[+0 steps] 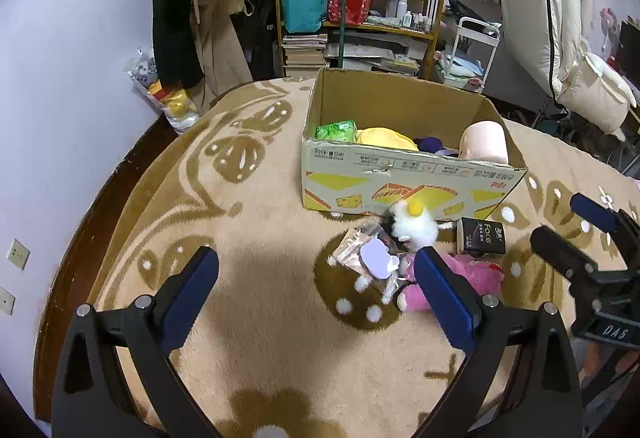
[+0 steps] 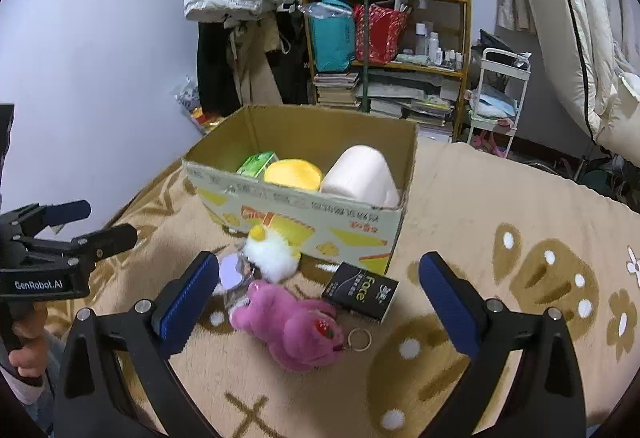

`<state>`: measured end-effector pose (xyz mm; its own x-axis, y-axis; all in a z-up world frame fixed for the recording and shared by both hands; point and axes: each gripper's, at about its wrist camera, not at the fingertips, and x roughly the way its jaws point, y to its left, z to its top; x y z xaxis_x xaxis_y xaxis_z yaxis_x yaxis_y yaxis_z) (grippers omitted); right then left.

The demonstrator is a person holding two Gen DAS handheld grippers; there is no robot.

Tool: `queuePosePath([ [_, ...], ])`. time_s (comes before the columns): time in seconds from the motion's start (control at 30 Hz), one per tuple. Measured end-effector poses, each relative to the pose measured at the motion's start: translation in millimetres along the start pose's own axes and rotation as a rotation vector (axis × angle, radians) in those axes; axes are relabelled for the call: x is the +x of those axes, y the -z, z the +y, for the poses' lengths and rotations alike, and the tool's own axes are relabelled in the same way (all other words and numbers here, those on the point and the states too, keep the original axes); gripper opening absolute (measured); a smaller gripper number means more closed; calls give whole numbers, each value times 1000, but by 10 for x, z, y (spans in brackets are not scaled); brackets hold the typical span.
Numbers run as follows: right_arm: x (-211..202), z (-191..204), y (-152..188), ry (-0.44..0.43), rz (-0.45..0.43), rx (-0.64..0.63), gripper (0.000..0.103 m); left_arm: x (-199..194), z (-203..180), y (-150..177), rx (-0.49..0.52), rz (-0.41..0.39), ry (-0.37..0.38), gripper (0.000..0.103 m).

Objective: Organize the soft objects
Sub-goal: 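Move both tools back toward the remaining pink bear and items, then grasp the clear packet with the left tool while the right tool reaches the pink bear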

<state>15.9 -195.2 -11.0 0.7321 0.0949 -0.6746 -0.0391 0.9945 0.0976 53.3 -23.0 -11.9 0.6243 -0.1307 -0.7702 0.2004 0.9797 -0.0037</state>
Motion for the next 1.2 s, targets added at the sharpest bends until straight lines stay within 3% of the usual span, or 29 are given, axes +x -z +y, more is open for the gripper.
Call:
queuePosePath([
  [0.6,413,53,101,14,140,-23,103,442,-18,28,-19,107,1,97],
  [0.93,719,75,216,2,270,-33,103,740,-108,7,-7,162,41,97],
  [1.2,803,101,278,13,298,-35,103,997,-191,5,-4,215,72,97],
])
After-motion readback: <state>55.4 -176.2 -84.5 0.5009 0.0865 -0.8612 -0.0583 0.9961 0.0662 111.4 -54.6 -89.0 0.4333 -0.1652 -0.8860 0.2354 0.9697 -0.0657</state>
